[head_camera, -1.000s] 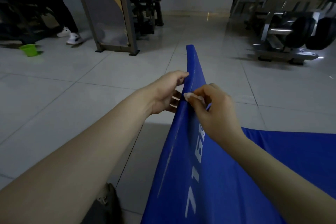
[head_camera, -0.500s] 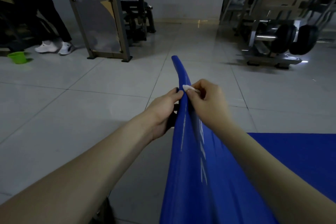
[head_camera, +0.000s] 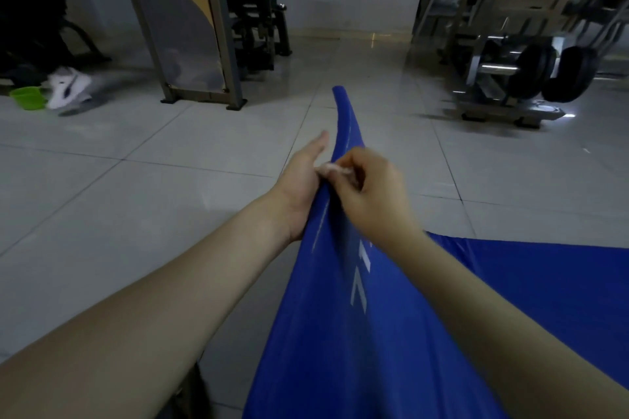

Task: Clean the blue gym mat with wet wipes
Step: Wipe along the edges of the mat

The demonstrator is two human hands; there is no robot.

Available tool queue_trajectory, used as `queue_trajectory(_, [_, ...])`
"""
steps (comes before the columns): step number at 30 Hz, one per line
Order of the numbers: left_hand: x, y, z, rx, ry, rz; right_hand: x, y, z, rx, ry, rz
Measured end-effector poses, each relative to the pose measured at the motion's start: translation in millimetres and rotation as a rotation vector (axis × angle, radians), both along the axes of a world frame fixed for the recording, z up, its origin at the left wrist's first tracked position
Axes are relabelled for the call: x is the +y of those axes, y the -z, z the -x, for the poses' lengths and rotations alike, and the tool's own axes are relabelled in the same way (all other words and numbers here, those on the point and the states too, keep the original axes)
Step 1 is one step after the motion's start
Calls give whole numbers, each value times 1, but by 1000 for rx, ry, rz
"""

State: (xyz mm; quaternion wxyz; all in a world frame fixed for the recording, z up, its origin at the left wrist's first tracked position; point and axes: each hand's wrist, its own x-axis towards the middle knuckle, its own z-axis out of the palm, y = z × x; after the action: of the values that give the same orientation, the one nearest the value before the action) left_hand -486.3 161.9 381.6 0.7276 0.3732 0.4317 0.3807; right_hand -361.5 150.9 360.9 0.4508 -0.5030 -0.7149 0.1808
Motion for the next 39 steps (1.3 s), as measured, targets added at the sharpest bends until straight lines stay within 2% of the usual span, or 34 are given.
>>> queue_trajectory(3, [9,-5,8,-156,25,94,-37,9,19,-19,-206,-110])
queue_trajectory(5, [13,-6,8,-189,63,104,-44,9,14,-78,-308,-180])
queue_trajectory(7, [14,-2,6,-144,115,65,-26,7,-1,-106,-198,-191])
queue_trajectory(10, [12,4,0,-70,180,-5,11,-1,-27,-43,84,-32])
queue_trajectory(12, [13,5,-1,-50,172,-28,14,1,-30,1,96,24])
queue_trajectory(15, [18,6,6,-93,163,-8,-23,8,-13,31,-79,4])
queue_trajectory(18, [19,8,9,-180,161,47,-66,14,7,-69,-371,-130])
queue_trajectory(19, [18,9,9,-183,176,50,-68,14,9,-123,-402,-180])
queue_trajectory(21, [17,9,9,-161,205,42,-54,12,3,-166,-297,-218])
queue_trajectory(24, [16,9,7,-46,222,2,-10,5,-18,-38,-10,-82])
queue_trajectory(26, [15,9,5,-34,231,-10,8,2,-26,46,62,-1])
queue_trajectory(29, [18,9,8,-41,195,-17,-2,3,-14,55,-6,2])
queue_trajectory(31, [19,6,10,-89,183,14,-27,7,-1,23,-141,-43])
queue_trajectory(33, [18,6,9,-132,176,68,-55,12,12,-69,-321,-130])
queue_trajectory(35, [17,8,8,-117,185,83,-68,18,17,-164,-406,-190])
queue_trajectory(37, [16,8,8,-118,195,92,-59,17,10,-184,-335,-227])
queue_trajectory(39, [15,6,7,-7,194,58,-37,14,-2,-144,-165,-216])
